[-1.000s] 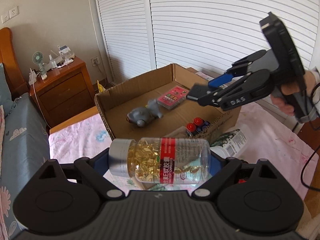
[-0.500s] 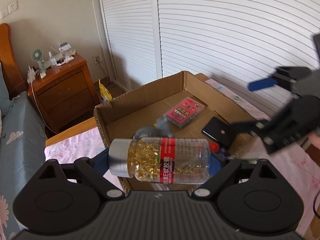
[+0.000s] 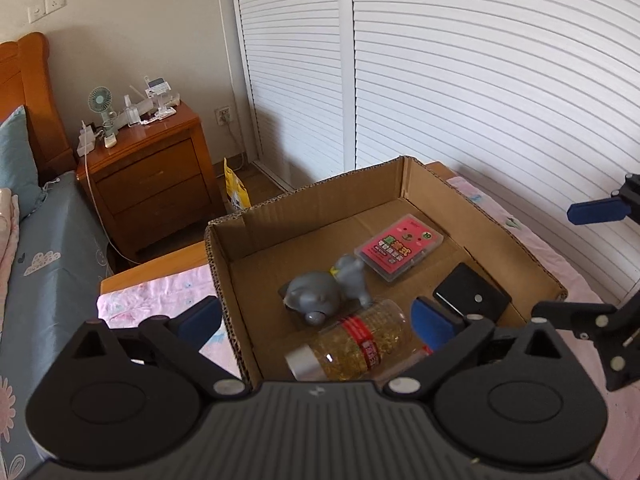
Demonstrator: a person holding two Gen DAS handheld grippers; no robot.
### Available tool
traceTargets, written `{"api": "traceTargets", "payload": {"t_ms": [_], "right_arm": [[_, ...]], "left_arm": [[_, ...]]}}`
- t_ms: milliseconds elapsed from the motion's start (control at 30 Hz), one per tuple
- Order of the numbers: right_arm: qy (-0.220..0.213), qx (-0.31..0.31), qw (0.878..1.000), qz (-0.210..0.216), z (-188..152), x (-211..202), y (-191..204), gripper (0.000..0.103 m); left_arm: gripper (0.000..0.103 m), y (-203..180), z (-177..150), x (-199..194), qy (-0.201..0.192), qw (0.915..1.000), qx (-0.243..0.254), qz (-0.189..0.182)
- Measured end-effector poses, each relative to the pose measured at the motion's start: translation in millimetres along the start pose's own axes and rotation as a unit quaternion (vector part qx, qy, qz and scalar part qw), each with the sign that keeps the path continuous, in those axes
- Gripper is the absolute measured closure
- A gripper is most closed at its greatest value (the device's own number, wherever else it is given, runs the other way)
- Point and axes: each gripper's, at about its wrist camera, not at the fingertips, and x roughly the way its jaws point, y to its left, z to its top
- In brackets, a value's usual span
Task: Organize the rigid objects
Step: 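Carry the jar into the box and open the left tool while the right tool drops the device there, then move the left tool to the tape dispenser while the right tool nears the white swab container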
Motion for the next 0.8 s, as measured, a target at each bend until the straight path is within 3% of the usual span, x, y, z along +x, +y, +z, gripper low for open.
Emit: {"api": "traceTargets", "payload": {"t_ms": [300, 567, 800], "right_arm": [[0.019, 0.055, 0.998, -0.014, -15.2, -9.6, 5.6, 0.000], [0.014, 0.086, 0.995, -0.038, -41.3, -24.1, 27.5, 0.000], [0.032, 0.119, 0.992, -0.031, -57.2, -18.8, 44.2, 0.000]], "left_arm": [[0.001, -6.7, -14.9, -37.4, -0.025, 0.9997, -0.002, -0.003], [0.001, -23.8, -51.0, -60.5, -0.043, 0.9986, -0.032, 0.004], [0.001, -33.1, -84.4, -70.7, -0.032, 0.9949, -0.080, 0.053]]}}
